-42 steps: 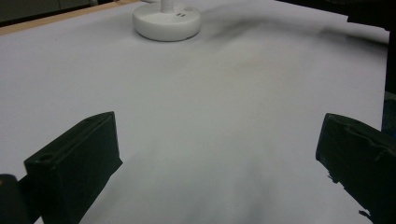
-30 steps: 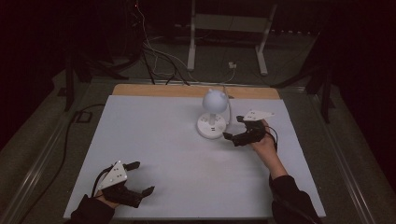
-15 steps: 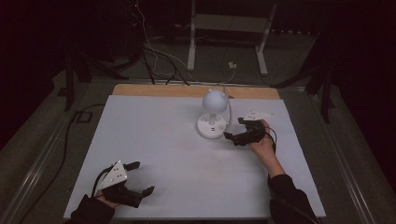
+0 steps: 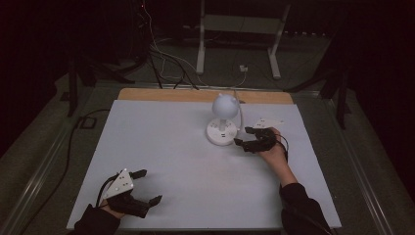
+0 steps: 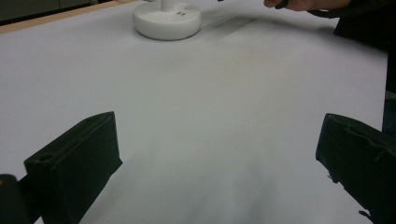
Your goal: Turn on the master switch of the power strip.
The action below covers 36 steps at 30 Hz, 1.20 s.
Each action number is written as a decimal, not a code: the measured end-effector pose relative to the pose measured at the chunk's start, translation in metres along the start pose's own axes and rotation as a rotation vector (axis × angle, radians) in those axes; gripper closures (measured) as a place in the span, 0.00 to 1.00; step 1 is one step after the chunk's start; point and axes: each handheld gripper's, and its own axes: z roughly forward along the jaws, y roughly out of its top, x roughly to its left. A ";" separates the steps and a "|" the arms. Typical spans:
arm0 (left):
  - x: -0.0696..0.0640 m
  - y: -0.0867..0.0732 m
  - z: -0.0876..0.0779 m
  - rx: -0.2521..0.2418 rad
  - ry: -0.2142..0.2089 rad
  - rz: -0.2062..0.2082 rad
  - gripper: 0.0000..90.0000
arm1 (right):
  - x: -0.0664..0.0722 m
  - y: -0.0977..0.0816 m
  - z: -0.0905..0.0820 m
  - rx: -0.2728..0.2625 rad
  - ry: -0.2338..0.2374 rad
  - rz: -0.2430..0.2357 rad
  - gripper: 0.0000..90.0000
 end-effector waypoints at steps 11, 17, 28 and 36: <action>0.000 0.000 0.000 0.001 0.001 0.000 0.00 | -0.002 0.001 0.000 -0.014 -0.022 0.031 0.70; 0.000 0.000 0.000 0.000 0.001 0.002 0.00 | -0.003 0.002 -0.002 -0.028 -0.010 0.021 0.90; 0.000 0.000 0.000 0.001 0.001 0.002 0.00 | -0.002 0.005 0.003 -0.023 0.022 0.030 1.00; 0.000 0.000 0.000 0.000 0.001 0.002 0.00 | 0.000 0.007 0.010 -0.001 0.012 0.014 1.00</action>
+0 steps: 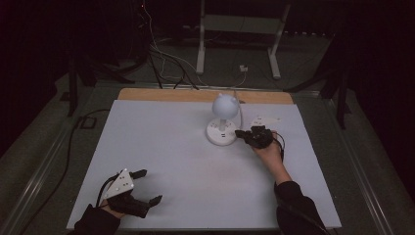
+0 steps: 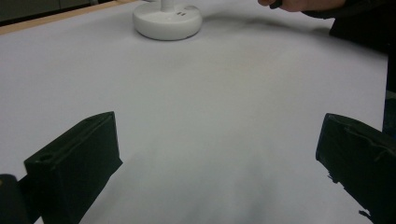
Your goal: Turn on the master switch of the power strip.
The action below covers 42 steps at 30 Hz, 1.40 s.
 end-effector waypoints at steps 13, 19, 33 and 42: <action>0.000 0.000 0.000 0.000 -0.001 0.002 0.00 | 0.001 0.004 0.014 0.012 -0.027 0.005 1.00; 0.000 0.000 0.000 -0.001 -0.001 0.000 0.00 | 0.003 0.004 0.020 0.004 -0.066 0.007 1.00; 0.001 0.000 0.000 -0.003 0.000 -0.001 0.00 | 0.003 0.004 0.027 0.016 -0.082 0.028 1.00; 0.000 0.000 0.000 -0.001 0.000 -0.002 0.00 | 0.005 0.006 0.030 0.030 -0.098 0.017 1.00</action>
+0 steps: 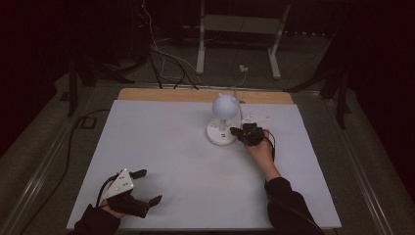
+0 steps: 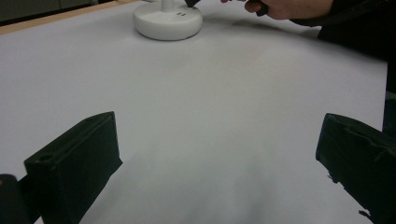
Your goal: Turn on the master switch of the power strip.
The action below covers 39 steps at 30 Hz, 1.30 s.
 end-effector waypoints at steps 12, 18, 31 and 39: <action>0.000 0.000 0.000 0.001 0.001 0.000 0.00 | 0.009 0.002 0.003 0.012 -0.039 -0.050 1.00; 0.000 0.000 0.000 0.002 0.001 0.002 0.00 | 0.009 0.003 0.003 0.025 -0.047 -0.068 1.00; -0.001 0.000 0.001 0.004 0.000 0.002 0.00 | 0.012 0.008 0.005 0.066 -0.074 -0.117 1.00; -0.001 0.000 0.001 0.006 0.000 0.002 0.00 | 0.016 0.009 0.006 0.081 -0.102 -0.134 1.00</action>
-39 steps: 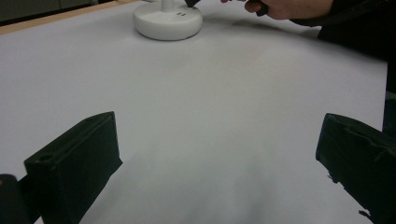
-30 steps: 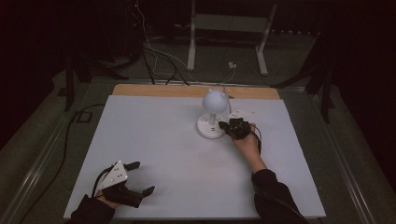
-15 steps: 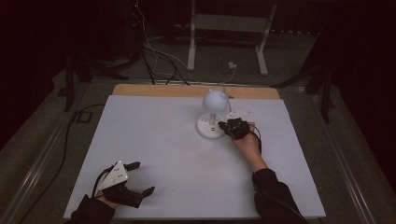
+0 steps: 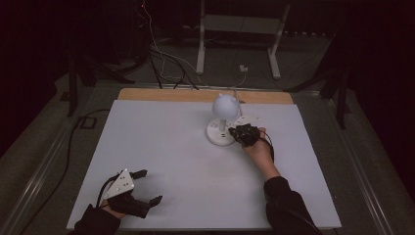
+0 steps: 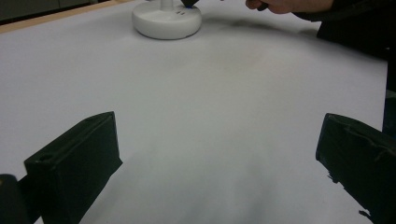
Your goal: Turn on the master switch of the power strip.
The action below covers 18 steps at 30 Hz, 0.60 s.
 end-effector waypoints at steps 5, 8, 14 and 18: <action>0.000 0.000 0.000 -0.002 -0.001 0.001 0.00 | 0.001 0.002 0.001 0.020 -0.010 -0.015 1.00; 0.000 0.000 0.000 -0.003 -0.001 0.003 0.00 | 0.001 0.002 0.001 0.030 -0.009 -0.016 1.00; 0.000 0.000 0.000 -0.003 -0.001 0.005 0.00 | 0.006 0.004 0.002 0.037 -0.036 -0.046 1.00; 0.000 0.000 0.000 -0.005 0.000 0.002 0.00 | 0.004 0.004 0.002 0.038 -0.033 -0.045 1.00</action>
